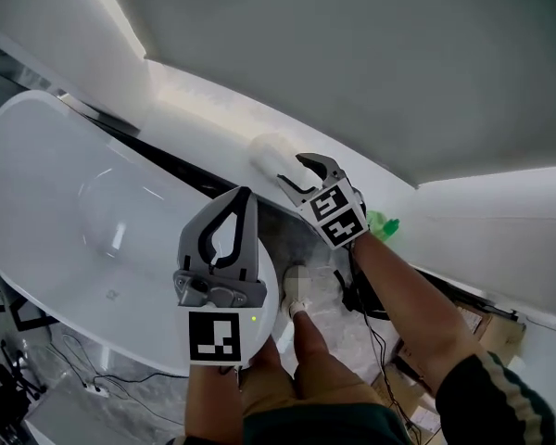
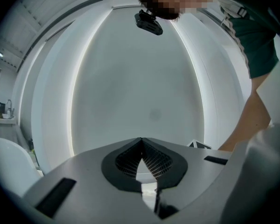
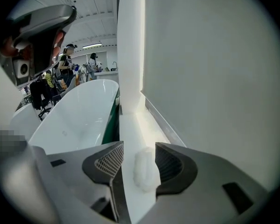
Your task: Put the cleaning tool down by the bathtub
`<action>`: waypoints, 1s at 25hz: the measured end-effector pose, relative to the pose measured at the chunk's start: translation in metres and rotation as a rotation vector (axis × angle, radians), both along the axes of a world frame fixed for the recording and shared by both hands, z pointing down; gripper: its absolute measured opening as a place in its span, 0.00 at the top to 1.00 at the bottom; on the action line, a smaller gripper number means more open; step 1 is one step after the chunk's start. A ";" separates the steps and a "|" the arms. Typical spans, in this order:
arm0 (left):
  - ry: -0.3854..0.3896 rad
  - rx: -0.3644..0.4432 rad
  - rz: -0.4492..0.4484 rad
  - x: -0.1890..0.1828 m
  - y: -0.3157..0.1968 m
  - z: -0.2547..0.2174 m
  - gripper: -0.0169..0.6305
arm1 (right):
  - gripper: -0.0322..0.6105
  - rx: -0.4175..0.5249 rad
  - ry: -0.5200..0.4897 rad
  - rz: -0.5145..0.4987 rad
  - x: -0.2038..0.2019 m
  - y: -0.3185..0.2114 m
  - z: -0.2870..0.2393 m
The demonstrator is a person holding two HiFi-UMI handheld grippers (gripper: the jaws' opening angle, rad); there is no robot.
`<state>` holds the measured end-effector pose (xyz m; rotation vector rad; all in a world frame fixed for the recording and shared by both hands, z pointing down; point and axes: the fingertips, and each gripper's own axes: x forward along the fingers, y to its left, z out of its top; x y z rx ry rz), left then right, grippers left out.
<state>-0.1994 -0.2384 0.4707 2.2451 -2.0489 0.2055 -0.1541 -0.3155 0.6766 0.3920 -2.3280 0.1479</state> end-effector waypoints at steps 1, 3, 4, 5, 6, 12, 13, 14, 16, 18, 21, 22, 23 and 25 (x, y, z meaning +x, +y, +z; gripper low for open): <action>-0.002 -0.001 0.006 0.002 0.001 -0.007 0.96 | 0.61 0.002 -0.007 0.004 0.002 0.003 -0.010; -0.006 -0.005 0.016 0.005 0.004 -0.021 0.96 | 0.61 0.006 -0.022 0.013 0.006 0.009 -0.030; -0.001 -0.004 0.018 0.007 0.005 -0.029 0.96 | 0.61 0.008 -0.028 0.015 0.008 0.012 -0.041; 0.003 0.001 0.020 0.009 0.006 -0.037 0.96 | 0.61 0.011 -0.035 0.017 0.010 0.016 -0.052; 0.003 0.006 0.024 0.012 0.007 -0.045 0.96 | 0.61 0.015 -0.044 0.018 0.012 0.019 -0.062; 0.021 0.014 0.042 0.023 0.008 -0.086 0.96 | 0.61 0.050 -0.104 0.026 0.016 0.031 -0.128; 0.025 0.024 0.049 0.028 0.009 -0.095 0.96 | 0.61 0.051 -0.113 0.030 0.019 0.035 -0.140; 0.026 0.029 0.058 0.034 0.012 -0.103 0.96 | 0.61 0.055 -0.120 0.031 0.024 0.040 -0.152; 0.021 0.022 0.080 0.047 0.018 -0.119 0.96 | 0.61 0.077 -0.133 0.030 0.034 0.050 -0.179; 0.009 0.024 0.098 0.058 0.023 -0.136 0.96 | 0.61 0.107 -0.147 0.030 0.042 0.057 -0.205; 0.003 0.047 0.105 0.068 0.030 -0.159 0.96 | 0.61 0.124 -0.182 0.045 0.053 0.067 -0.235; 0.008 0.053 0.100 0.068 0.030 -0.166 0.96 | 0.60 0.126 -0.195 0.054 0.056 0.069 -0.243; 0.010 0.061 0.094 0.067 0.031 -0.172 0.96 | 0.60 0.126 -0.209 0.064 0.059 0.070 -0.251; 0.006 0.079 0.088 0.065 0.032 -0.186 0.96 | 0.60 0.121 -0.239 0.085 0.066 0.075 -0.269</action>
